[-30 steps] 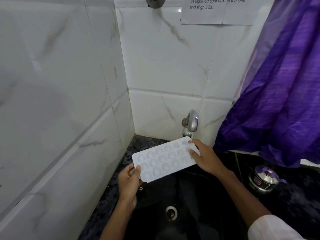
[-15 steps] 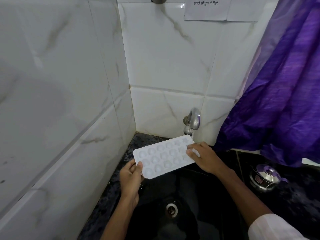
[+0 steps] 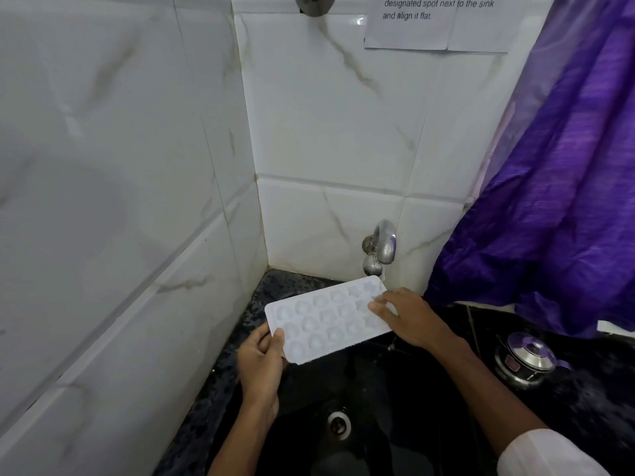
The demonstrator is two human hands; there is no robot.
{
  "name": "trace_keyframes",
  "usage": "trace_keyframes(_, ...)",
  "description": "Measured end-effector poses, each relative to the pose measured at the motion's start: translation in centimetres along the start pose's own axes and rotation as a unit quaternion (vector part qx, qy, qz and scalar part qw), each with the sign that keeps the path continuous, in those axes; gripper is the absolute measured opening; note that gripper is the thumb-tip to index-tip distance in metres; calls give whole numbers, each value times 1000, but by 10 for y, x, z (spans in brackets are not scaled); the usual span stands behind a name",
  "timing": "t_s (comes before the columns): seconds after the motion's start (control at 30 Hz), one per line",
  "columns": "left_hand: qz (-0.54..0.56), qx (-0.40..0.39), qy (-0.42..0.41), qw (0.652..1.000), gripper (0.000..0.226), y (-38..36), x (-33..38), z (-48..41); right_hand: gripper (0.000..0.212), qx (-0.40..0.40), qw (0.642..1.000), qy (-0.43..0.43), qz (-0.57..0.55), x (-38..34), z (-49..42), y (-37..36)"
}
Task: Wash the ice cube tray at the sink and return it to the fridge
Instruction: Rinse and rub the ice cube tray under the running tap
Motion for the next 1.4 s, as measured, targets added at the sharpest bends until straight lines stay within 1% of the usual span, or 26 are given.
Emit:
trace_keyframes(0.13, 0, 0, -2, 1000, 18, -4, 0, 4, 51, 13, 1000, -13, 10, -2, 0, -3)
trace_keyframes(0.2, 2, 1, -1, 1000, 17, -5, 1, 4, 50, 18, 1000, -10, -3, 0, 1, -4)
trace_keyframes(0.37, 12, 15, 4, 1000, 20, -3, -1, 2, 42, 44, 994, 9, -99, 2, 5, -1)
trace_keyframes(0.47, 21, 18, 10, 1000, 20, -5, 0, 0, 41, 76, 989, 18, -123, 1, 10, -1)
trace_keyframes(0.57, 22, 17, 10, 1000, 22, -6, 2, -1, 35, 106, 985, 18, -133, 3, 15, -1)
trace_keyframes(0.7, 26, 23, 9, 999, 21, -10, 5, 0, 30, 137, 983, 38, -114, 3, 16, 0)
trace_keyframes(0.9, 41, 35, 0, 999, 20, -10, 9, 4, 37, 122, 989, 55, -69, -4, 14, 1)
trace_keyframes(1.03, 59, 48, -2, 997, 14, -7, 14, 6, 45, 85, 994, 57, -30, -7, 16, 1)
trace_keyframes(1.2, 52, 53, -5, 997, 14, -4, 14, 8, 45, 74, 996, 51, -19, -8, 14, 4)
trace_keyframes(1.33, 50, 51, 0, 997, 17, -5, 11, 9, 60, 51, 998, 42, -4, -11, 13, 3)
trace_keyframes(1.4, 47, 53, -5, 997, 17, -4, 11, 9, 63, 40, 998, 42, -5, -11, 13, 3)
Point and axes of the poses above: each hand's wrist, its own z-axis away from the middle knuckle, its own y-axis out of the back of the hand, x = y × z, the point moved 2 cm from there along -z, towards the middle knuckle, and after that the axes turned 2 degrees about x, right-handed, at the moved point
